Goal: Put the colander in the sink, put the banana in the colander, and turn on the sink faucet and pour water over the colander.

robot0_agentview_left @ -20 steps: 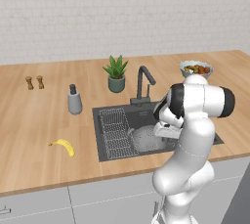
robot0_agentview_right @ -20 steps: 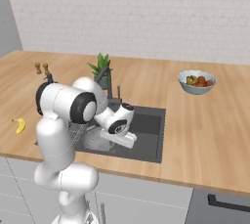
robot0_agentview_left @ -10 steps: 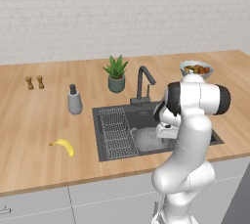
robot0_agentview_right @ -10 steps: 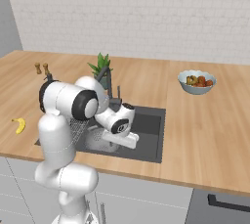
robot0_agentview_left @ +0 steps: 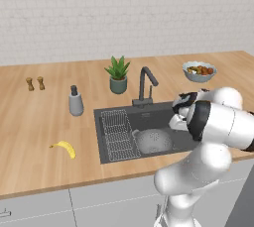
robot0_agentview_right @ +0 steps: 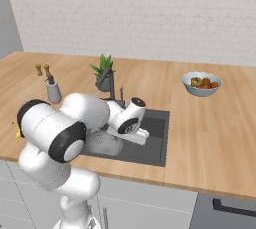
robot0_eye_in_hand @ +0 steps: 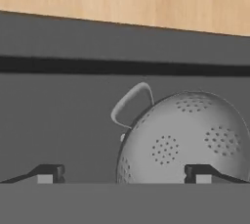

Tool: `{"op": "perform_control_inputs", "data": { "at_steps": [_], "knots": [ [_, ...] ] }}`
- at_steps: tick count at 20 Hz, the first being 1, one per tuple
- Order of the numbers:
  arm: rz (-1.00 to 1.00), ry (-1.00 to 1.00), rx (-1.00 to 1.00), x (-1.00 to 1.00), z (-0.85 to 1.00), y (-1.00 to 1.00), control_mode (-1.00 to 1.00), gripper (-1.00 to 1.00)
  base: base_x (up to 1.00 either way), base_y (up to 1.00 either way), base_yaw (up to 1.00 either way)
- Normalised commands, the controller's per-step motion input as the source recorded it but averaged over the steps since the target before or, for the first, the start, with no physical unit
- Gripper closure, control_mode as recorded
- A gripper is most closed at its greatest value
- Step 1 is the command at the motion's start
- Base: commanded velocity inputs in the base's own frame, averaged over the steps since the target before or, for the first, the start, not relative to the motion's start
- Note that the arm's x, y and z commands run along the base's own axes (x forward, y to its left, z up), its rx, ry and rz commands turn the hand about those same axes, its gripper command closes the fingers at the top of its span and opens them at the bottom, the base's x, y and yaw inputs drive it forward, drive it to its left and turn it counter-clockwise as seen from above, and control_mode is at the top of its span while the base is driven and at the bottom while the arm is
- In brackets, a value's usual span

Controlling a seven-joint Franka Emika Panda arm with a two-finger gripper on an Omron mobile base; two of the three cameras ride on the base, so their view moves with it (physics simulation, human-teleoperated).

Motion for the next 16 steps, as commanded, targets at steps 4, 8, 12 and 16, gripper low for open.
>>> {"op": "perform_control_inputs", "data": {
  "at_steps": [4,8,12,16],
  "knots": [
    [0.11,-0.28,0.08,-0.43,1.00,-0.06,-1.00,-1.00,0.00,0.00,0.00],
    [0.04,-0.17,0.03,-0.31,1.00,0.00,-1.00,-1.00,0.00,0.00,0.00],
    [0.00,-0.01,0.03,-0.42,1.00,0.14,-1.00,-1.00,0.00,0.00,0.00],
    [-0.07,0.20,0.11,-0.37,0.90,0.33,-1.00,-1.00,0.00,0.00,0.00]
  ]
}}
